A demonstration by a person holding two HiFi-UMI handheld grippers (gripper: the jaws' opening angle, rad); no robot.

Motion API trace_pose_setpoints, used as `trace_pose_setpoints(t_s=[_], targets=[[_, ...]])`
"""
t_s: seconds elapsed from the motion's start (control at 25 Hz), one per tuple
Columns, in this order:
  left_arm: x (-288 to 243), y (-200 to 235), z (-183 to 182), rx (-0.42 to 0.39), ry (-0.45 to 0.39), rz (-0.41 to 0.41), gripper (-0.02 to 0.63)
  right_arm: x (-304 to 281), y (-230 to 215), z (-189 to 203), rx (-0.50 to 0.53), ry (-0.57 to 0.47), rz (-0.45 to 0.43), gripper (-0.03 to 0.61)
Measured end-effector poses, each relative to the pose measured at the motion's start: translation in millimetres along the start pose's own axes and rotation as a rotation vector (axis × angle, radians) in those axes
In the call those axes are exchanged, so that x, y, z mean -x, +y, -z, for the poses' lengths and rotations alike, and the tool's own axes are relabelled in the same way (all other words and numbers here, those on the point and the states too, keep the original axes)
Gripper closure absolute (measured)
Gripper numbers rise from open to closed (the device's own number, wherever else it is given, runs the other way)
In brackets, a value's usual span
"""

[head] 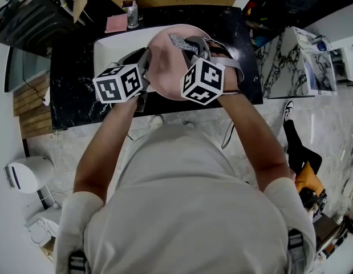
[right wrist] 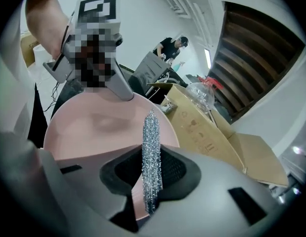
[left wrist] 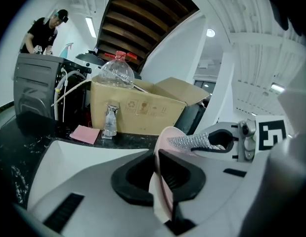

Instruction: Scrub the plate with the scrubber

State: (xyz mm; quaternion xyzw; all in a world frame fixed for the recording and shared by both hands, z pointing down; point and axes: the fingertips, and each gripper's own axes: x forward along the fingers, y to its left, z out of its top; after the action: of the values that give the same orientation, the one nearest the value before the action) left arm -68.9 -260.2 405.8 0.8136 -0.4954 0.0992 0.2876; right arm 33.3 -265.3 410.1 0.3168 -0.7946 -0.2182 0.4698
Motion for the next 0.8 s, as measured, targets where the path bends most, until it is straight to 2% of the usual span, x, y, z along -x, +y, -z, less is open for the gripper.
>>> trace_pose_setpoints(t_s=[0.32,0.44,0.64,0.8], targets=[[1.9,9.3,1.0,0.037,-0.011,-0.017,0.580,4.9,55.5,-5.9,0.040,-0.015,-0.087,0.502],[2.7,12.8,1.4,0.048,-0.017,-0.027,0.578,10.9,75.4,-7.6,0.021,-0.036,-0.137,0.502],[2.2,15.5,-1.6,0.050,-0.029,-0.038,0.575,22.2,108.1,-8.8,-0.018,-0.079,-0.269,0.502],[2.6,19.3,-2.0,0.040,-0.030,-0.051,0.577,28.3,115.8,-8.2,-0.036,-0.092,-0.315,0.502]])
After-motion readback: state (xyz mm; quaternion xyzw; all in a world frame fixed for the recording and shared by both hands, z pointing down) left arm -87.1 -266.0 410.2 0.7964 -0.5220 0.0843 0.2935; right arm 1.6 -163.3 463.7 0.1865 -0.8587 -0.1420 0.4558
